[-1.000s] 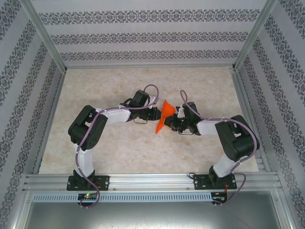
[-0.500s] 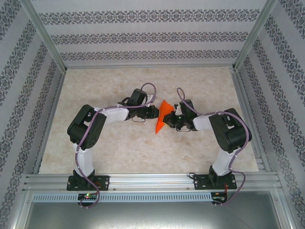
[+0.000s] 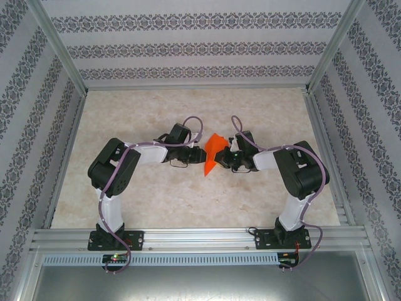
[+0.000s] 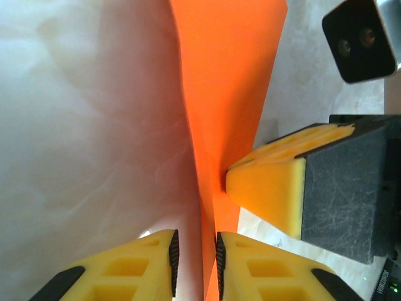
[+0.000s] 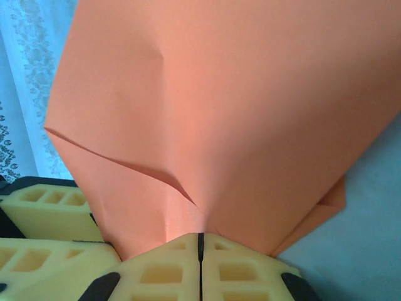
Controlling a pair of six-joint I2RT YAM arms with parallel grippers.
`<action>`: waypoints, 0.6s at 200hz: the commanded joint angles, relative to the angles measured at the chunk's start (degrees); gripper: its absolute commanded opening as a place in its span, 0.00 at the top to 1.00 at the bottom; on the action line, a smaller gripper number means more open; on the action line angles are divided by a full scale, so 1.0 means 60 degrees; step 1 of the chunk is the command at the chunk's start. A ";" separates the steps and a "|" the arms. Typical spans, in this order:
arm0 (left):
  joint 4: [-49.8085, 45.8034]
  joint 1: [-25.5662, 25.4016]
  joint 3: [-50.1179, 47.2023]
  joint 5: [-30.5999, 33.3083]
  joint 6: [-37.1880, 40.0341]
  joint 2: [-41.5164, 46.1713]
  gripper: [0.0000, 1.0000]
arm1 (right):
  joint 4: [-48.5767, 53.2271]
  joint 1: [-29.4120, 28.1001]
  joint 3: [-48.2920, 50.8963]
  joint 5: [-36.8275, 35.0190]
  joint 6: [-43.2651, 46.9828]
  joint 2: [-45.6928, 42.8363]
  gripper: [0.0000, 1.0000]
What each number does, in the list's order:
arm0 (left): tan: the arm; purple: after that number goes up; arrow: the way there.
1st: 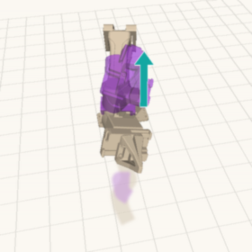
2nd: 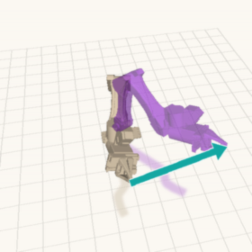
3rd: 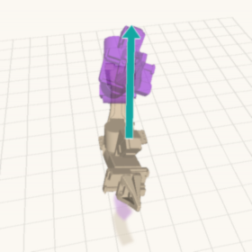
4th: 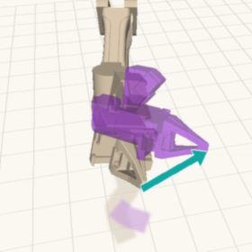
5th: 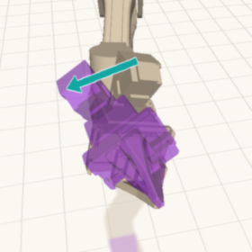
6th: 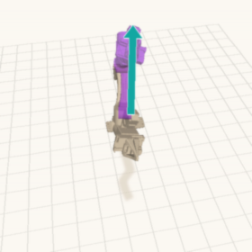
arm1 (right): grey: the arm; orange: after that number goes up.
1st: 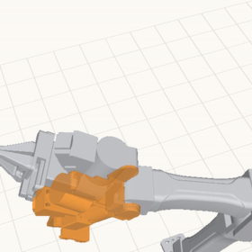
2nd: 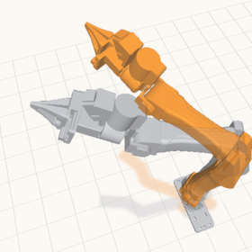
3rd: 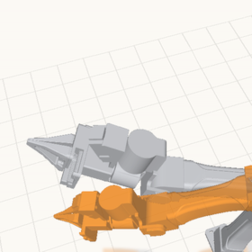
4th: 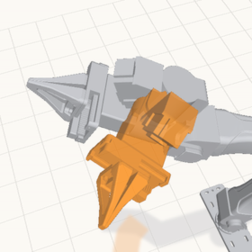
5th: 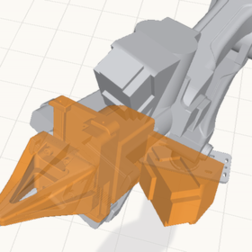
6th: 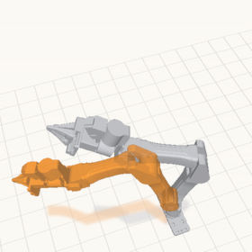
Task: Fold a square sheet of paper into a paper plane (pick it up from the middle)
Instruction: Fold the wing for the fifth time at the center of the table.
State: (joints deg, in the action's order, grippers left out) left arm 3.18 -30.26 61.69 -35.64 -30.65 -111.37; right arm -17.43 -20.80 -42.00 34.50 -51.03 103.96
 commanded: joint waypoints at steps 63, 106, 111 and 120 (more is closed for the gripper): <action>0.0013 -0.0140 -0.0182 -0.0520 -0.0062 0.0340 0.97 | 0.0386 -0.0096 -0.0076 -0.0315 0.0259 -0.0074 0.94; 0.0014 -0.0157 -0.0145 -0.0373 -0.0076 0.0206 1.00 | 0.0771 -0.0115 -0.0015 -0.0518 0.0344 -0.0620 0.90; 0.0002 -0.0157 -0.0160 -0.0326 -0.0072 0.0215 1.00 | 0.0834 -0.0108 0.0009 -0.0556 0.0358 -0.0686 0.89; -0.0017 -0.0157 -0.0203 -0.0185 -0.0062 0.0257 1.00 | 0.0947 -0.0108 0.0012 -0.0615 0.0395 -0.0802 0.88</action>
State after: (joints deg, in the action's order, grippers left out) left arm 3.18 -30.79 61.19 -37.47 -31.51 -111.26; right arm -14.87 -20.91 -42.00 33.15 -50.59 102.08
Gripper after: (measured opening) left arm 0.067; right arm 0.109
